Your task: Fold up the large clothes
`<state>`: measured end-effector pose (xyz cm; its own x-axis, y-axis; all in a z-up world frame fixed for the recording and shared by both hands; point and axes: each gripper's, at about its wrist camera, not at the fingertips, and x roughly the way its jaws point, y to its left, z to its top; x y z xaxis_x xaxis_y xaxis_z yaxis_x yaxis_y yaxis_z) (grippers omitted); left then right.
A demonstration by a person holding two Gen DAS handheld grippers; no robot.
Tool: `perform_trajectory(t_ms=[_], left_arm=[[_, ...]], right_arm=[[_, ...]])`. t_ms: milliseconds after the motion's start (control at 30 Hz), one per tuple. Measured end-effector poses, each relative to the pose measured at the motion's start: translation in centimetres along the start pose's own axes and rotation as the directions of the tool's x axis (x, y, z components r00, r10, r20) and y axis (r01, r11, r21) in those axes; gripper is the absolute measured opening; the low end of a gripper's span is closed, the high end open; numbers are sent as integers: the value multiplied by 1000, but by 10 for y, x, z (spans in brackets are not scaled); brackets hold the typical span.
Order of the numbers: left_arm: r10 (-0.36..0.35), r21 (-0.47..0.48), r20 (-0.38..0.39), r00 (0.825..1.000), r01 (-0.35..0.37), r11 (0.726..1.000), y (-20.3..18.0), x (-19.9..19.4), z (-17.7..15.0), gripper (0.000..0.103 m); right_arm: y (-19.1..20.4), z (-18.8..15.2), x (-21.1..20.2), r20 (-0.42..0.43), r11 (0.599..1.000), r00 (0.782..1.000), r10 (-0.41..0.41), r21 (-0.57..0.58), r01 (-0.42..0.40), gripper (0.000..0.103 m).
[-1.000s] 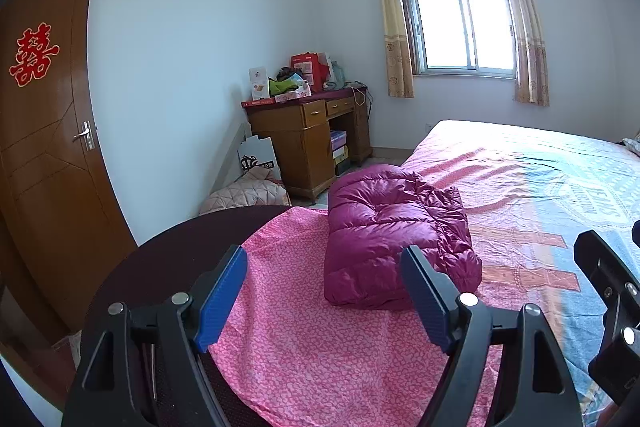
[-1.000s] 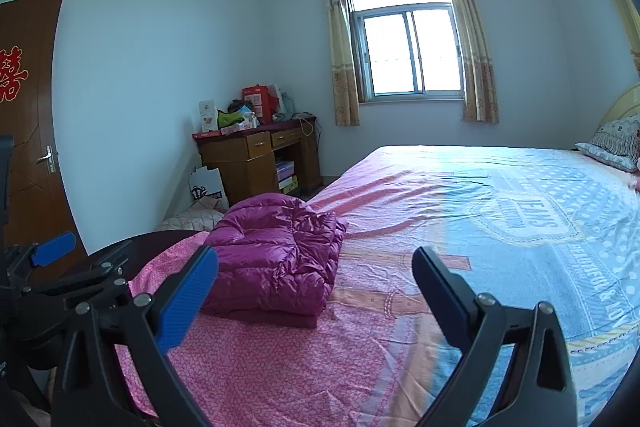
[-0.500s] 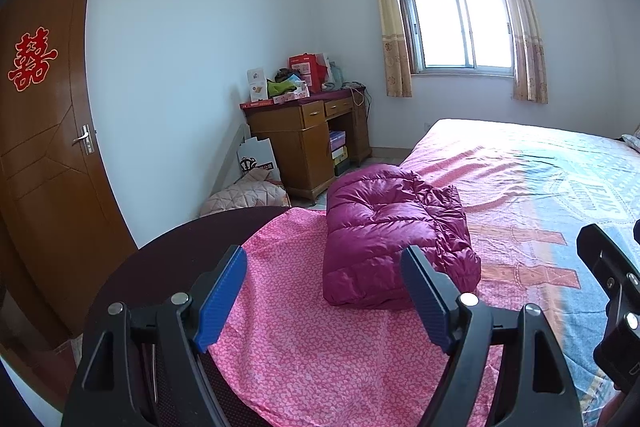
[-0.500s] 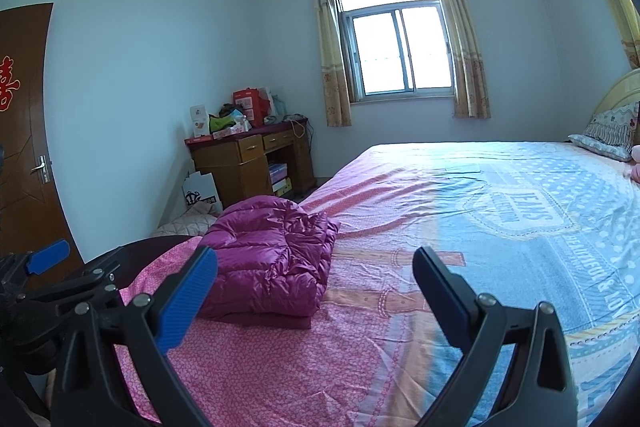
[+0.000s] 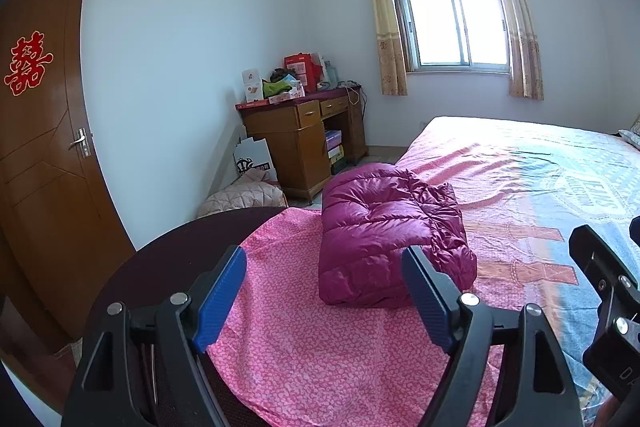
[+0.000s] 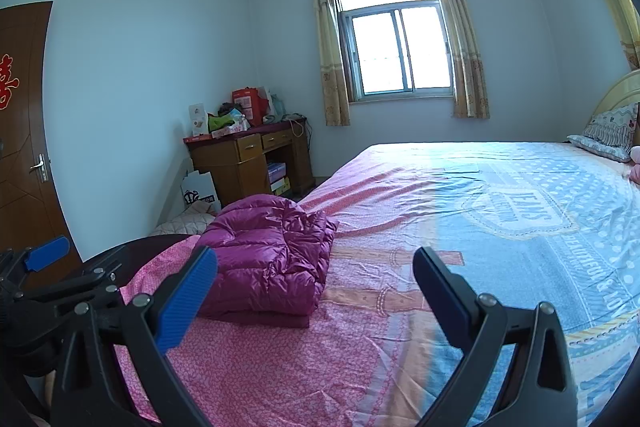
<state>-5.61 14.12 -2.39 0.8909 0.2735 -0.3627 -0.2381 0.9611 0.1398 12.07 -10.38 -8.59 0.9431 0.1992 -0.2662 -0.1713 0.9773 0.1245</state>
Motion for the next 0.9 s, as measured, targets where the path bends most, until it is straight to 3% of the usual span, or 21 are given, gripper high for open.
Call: perform_trajectory(t_ms=[900], left_arm=[[-1,-8,-27,1000,1,1000,-4,7,0,81]], right_arm=[[-6,-3,3,-16,1000,1000,3,18,-3,100]])
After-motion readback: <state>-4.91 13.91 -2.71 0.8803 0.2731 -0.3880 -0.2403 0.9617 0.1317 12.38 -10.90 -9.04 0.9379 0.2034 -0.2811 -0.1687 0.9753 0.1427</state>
